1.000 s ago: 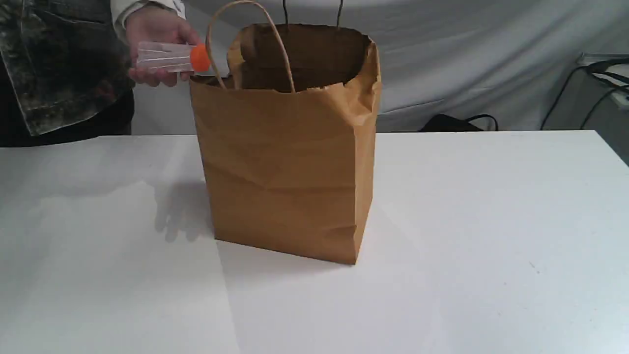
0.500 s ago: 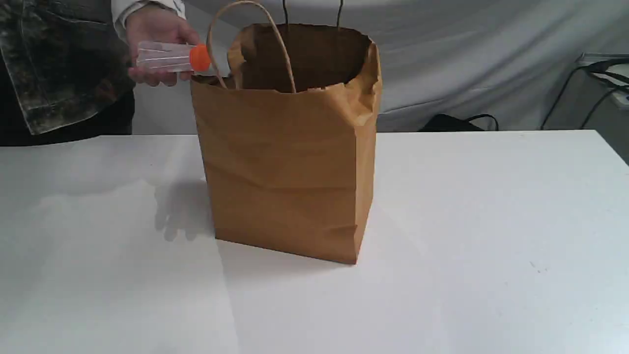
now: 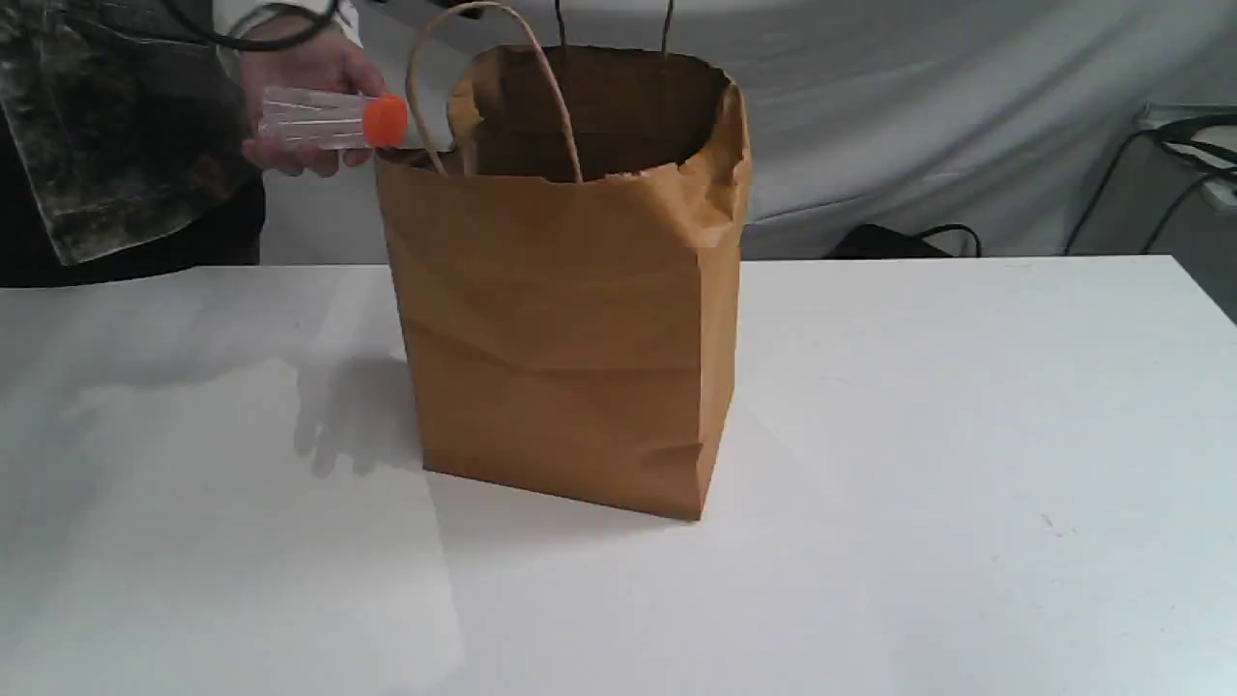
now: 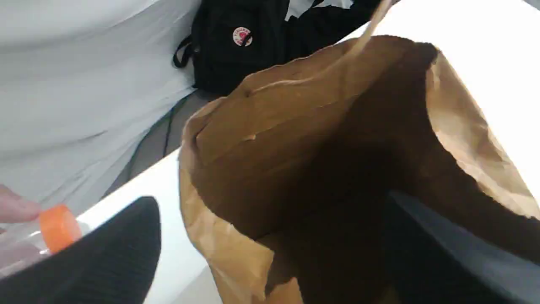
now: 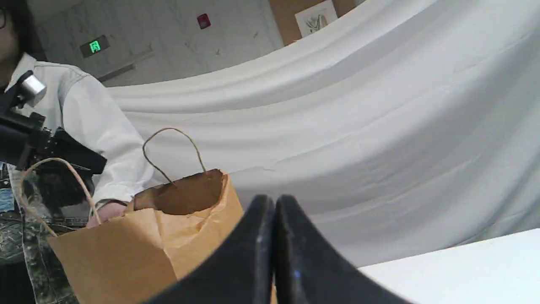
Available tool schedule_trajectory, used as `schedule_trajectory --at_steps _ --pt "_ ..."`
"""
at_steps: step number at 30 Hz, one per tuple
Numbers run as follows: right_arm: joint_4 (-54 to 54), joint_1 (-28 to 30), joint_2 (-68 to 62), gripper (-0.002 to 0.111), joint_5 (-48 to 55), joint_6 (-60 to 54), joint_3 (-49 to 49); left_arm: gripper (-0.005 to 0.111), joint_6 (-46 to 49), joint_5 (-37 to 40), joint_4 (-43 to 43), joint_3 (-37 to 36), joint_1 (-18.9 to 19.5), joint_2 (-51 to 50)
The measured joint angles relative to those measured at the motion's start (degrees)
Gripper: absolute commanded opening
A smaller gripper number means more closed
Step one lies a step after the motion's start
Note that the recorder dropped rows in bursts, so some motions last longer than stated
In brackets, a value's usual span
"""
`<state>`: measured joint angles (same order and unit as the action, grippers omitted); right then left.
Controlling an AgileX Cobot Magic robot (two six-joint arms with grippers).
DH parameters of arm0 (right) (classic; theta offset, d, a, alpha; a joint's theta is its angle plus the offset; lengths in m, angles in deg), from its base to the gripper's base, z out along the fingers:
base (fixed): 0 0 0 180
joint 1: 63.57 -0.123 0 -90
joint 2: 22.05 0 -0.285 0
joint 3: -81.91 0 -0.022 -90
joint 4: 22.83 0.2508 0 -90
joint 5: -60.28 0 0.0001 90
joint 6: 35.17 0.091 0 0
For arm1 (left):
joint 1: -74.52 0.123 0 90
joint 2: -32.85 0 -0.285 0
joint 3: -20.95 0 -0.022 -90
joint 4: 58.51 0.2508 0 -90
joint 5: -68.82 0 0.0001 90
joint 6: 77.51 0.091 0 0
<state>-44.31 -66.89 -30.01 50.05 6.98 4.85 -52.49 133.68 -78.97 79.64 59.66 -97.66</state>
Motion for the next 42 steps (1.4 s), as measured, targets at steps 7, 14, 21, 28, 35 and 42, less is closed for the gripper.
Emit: schedule_trajectory --at_steps 7,14,21,28,35,42 --pt "0.00 0.00 0.00 0.000 0.25 0.21 0.00 0.074 -4.17 -2.79 12.15 0.16 -2.37 -2.74" --pt "0.00 0.00 0.00 0.000 0.25 0.41 0.00 0.074 -5.62 -12.94 10.53 0.16 -0.86 -3.70" --pt "0.00 0.00 0.00 0.000 0.48 0.63 0.00 0.074 -5.74 -14.89 9.31 0.26 -0.41 -5.36" --pt "0.00 0.00 0.00 0.000 0.69 0.66 0.00 0.074 -5.95 -13.64 9.31 0.26 -0.06 -9.46" --pt "0.00 0.00 0.00 0.000 0.69 0.88 0.00 0.068 -5.48 -13.91 5.86 0.26 0.08 -10.12" --pt "0.00 0.00 0.00 0.000 0.69 0.88 0.00 0.013 -5.37 -13.91 5.28 0.26 0.08 -10.12"
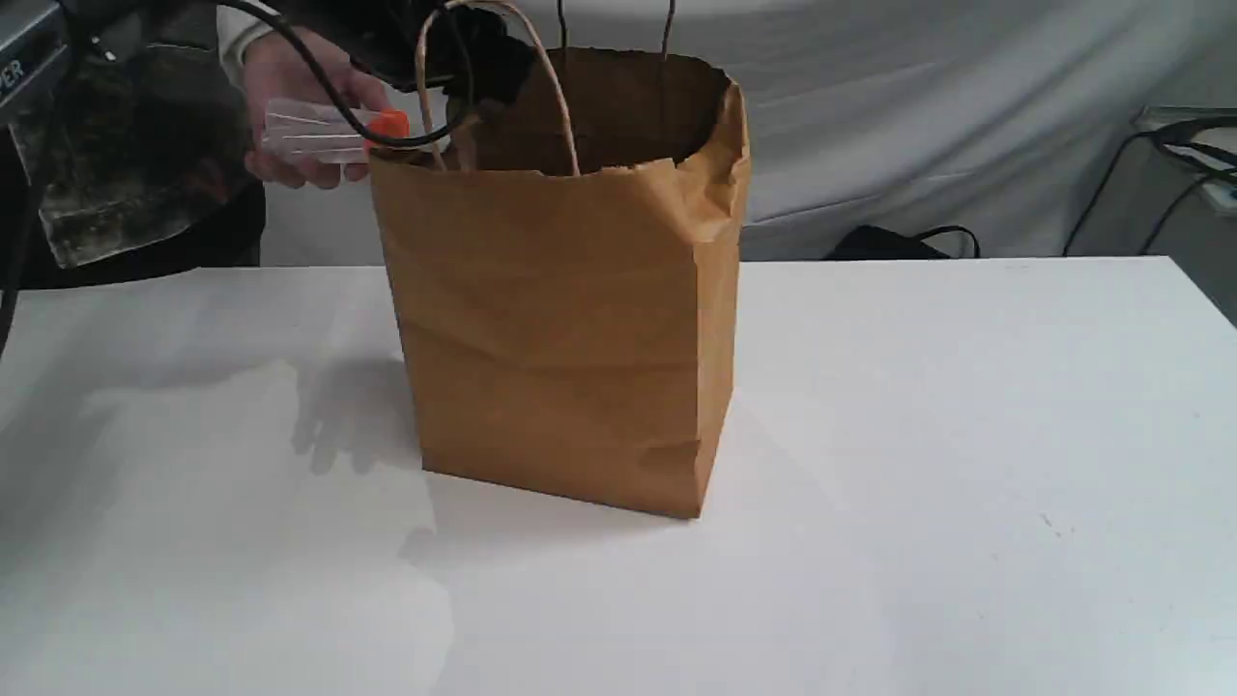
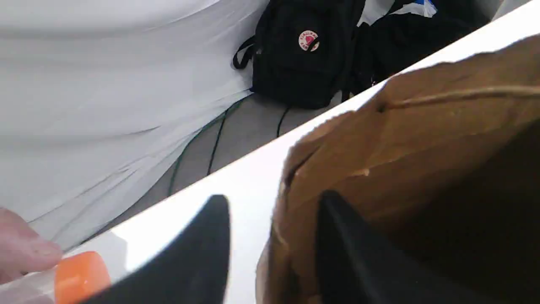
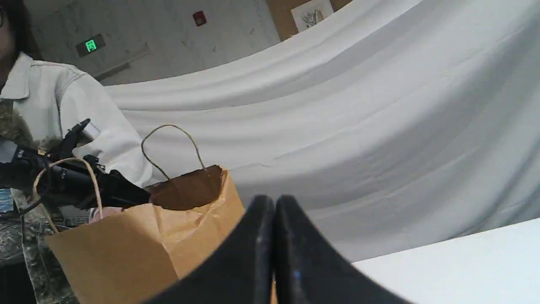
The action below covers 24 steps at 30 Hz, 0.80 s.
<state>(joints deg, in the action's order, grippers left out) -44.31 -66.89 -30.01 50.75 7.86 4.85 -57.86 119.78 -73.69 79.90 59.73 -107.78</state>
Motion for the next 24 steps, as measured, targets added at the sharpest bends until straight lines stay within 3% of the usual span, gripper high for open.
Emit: schedule_trajectory --at_steps 1,2,7,12,17,20,24 --pt "0.00 0.00 0.00 0.000 0.11 0.00 0.00 0.002 0.00 0.11 -0.05 0.00 0.00 0.00" --pt "0.00 0.00 0.00 0.000 0.11 0.00 0.00 0.000 -0.11 0.27 -0.20 0.00 0.00 0.00" --pt "-0.97 0.00 0.00 0.000 -1.53 0.23 0.00 0.000 -0.70 2.02 -0.29 0.00 0.00 0.00" --pt "-8.01 0.00 0.13 0.000 -18.56 0.96 0.00 0.000 -0.83 3.64 -0.29 0.00 0.00 0.00" --pt "-6.78 0.00 0.17 0.001 -32.63 -7.31 0.00 0.000 -0.83 4.04 -0.29 0.00 0.00 0.00" --pt "-4.20 0.00 -1.19 0.015 -33.94 -11.05 1.79 0.000 -0.83 4.26 -0.61 0.00 0.00 0.00" --pt "-6.61 0.00 -8.90 0.053 -34.84 -9.98 7.73 0.000 -0.94 4.62 -1.14 0.00 0.00 0.00"
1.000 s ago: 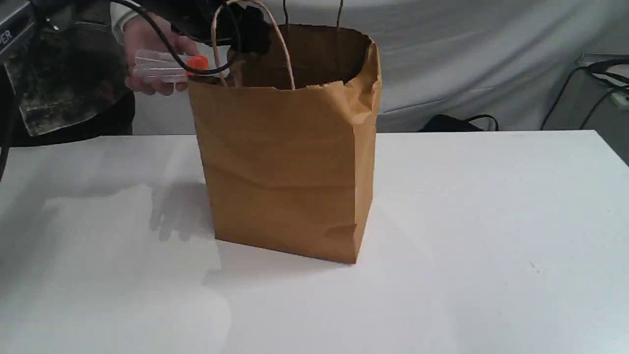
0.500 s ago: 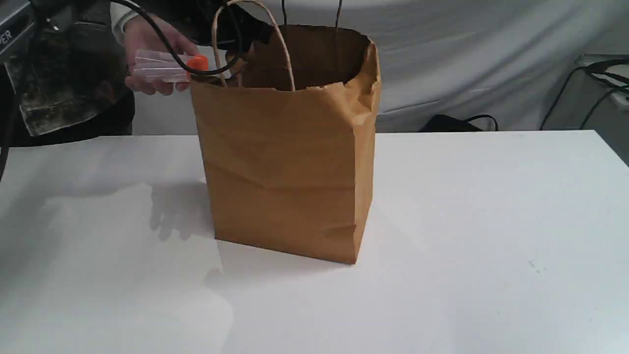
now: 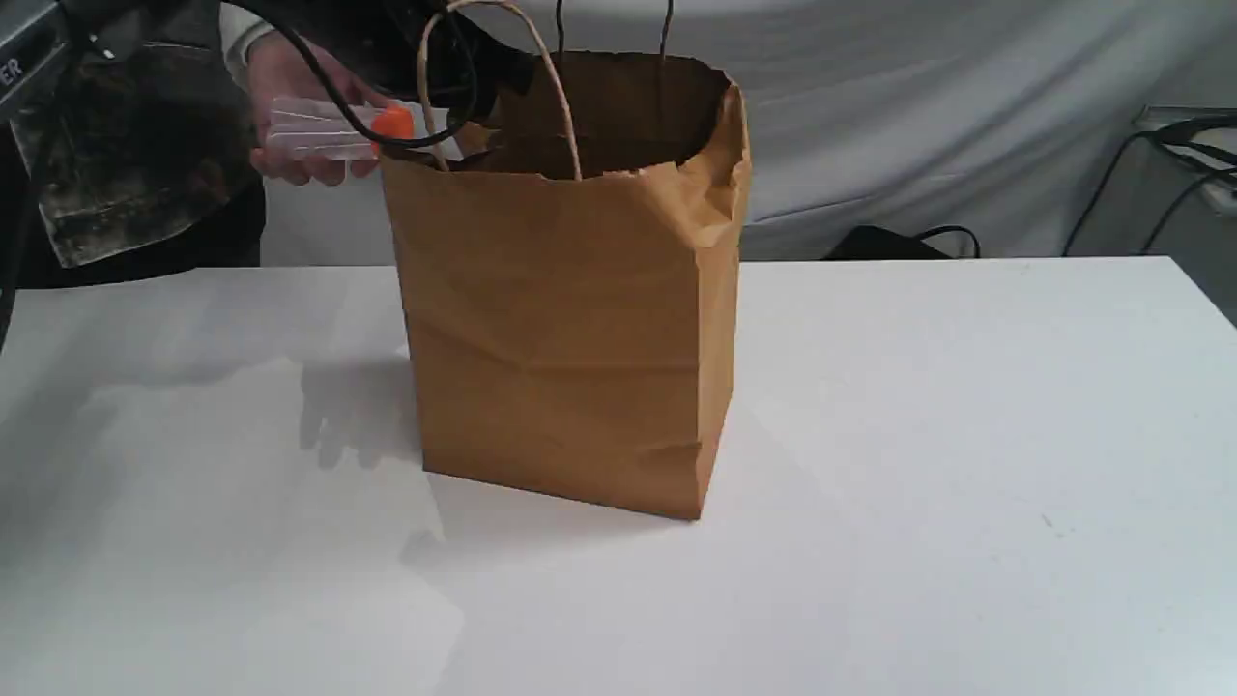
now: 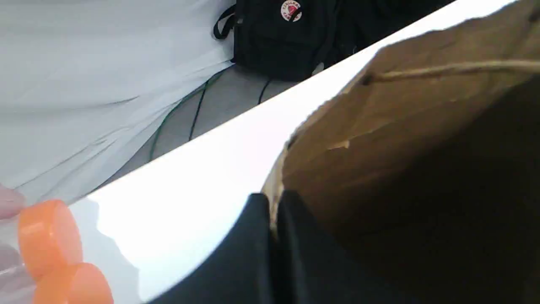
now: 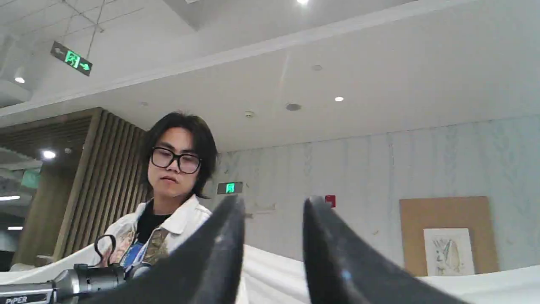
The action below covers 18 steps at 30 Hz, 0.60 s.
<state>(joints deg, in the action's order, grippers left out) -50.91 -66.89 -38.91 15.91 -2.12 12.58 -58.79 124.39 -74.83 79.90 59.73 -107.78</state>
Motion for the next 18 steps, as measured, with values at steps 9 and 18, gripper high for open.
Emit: schedule_trajectory --at_steps 9,18 --pt "-17.53 0.00 -33.55 0.069 -8.56 16.84 22.33 0.000 0.00 0.43 -0.14 0.00 0.00 0.10" --pt "-51.75 0.00 -73.58 0.069 -24.39 44.08 56.13 0.000 -0.12 2.90 0.72 0.00 0.00 0.10"
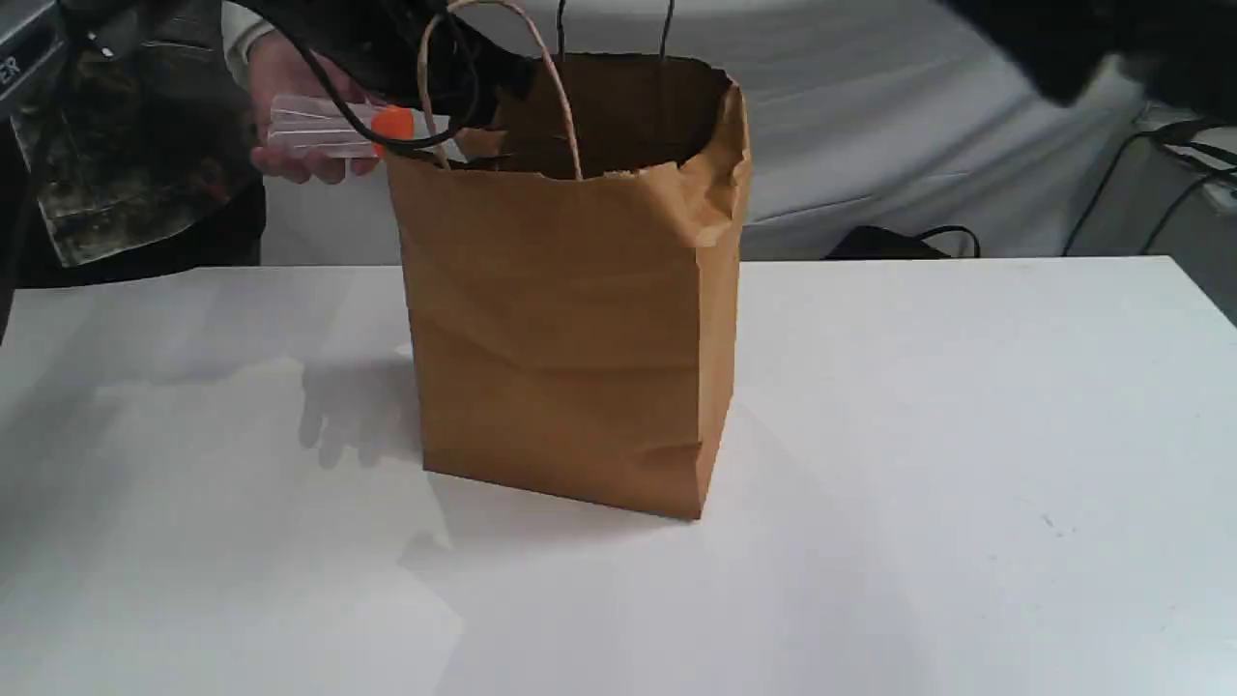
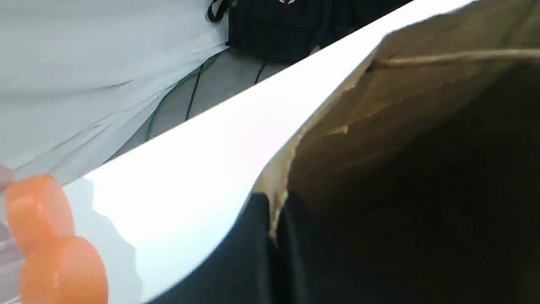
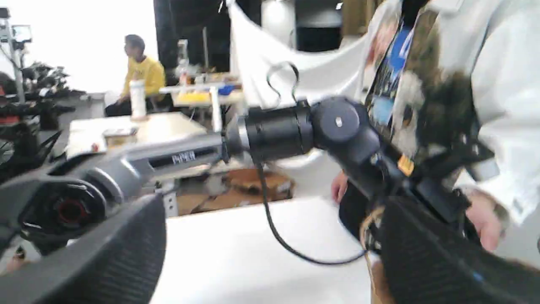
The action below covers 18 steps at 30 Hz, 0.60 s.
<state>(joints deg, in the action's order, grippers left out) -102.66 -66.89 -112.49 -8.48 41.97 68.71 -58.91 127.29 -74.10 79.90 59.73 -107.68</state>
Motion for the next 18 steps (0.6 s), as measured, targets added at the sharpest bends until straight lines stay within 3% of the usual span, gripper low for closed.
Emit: schedule_trajectory --at_steps 8,18 --pt "-7.19 -2.55 -21.28 0.069 -0.33 6.54 17.47 0.000 -1.24 0.46 2.52 0.00 0.13 0.00" --pt "-16.02 -12.21 -31.20 0.069 3.61 8.78 32.49 0.000 -1.10 0.58 2.64 0.00 0.13 0.00"
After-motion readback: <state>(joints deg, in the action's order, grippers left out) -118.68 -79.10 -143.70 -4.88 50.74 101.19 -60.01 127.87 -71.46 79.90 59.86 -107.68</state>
